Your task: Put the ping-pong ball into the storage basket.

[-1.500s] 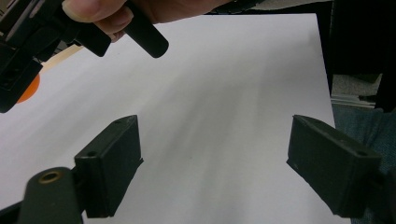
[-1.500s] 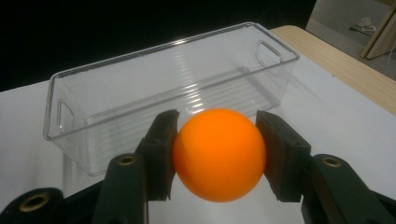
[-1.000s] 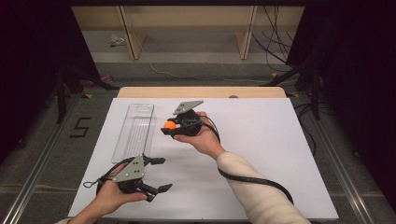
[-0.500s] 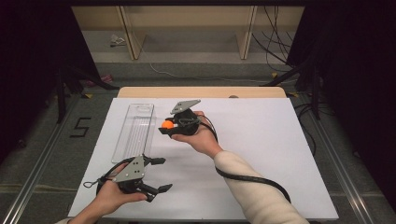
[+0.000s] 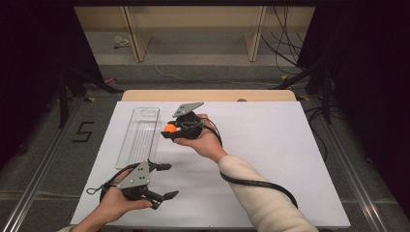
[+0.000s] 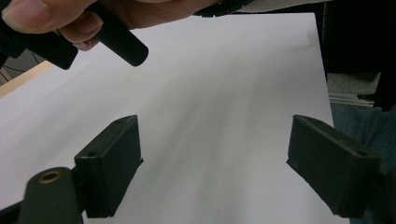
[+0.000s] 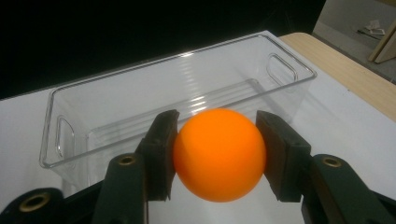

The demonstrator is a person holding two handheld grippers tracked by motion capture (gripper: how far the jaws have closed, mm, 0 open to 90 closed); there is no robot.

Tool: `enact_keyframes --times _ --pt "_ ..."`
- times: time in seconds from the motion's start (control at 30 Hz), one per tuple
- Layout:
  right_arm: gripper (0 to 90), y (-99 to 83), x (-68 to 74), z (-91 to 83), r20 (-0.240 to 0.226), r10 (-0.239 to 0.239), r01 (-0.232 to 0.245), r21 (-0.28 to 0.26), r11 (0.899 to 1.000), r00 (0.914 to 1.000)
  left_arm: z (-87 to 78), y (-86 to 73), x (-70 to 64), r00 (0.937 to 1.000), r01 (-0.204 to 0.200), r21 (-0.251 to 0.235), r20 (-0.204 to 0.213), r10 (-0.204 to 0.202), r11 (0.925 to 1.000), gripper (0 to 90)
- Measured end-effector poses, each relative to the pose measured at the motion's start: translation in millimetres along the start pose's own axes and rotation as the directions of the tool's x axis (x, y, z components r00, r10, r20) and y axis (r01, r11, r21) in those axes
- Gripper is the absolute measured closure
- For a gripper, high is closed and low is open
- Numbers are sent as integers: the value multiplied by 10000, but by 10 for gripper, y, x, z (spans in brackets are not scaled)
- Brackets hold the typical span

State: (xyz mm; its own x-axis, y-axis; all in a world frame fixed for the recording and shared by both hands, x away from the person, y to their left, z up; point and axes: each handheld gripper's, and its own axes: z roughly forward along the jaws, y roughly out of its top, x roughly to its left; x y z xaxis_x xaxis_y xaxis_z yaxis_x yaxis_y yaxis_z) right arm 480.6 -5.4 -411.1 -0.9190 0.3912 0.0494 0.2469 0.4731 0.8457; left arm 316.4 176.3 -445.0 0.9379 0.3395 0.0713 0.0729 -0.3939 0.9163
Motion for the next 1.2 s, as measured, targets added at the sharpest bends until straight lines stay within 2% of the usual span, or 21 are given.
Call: enact_keyframes --times 1.2 --pt "513 120 48 157 -166 -105 107 104 9999 9998 6 1 -10 10000 -76 41 10 76 10000 169"
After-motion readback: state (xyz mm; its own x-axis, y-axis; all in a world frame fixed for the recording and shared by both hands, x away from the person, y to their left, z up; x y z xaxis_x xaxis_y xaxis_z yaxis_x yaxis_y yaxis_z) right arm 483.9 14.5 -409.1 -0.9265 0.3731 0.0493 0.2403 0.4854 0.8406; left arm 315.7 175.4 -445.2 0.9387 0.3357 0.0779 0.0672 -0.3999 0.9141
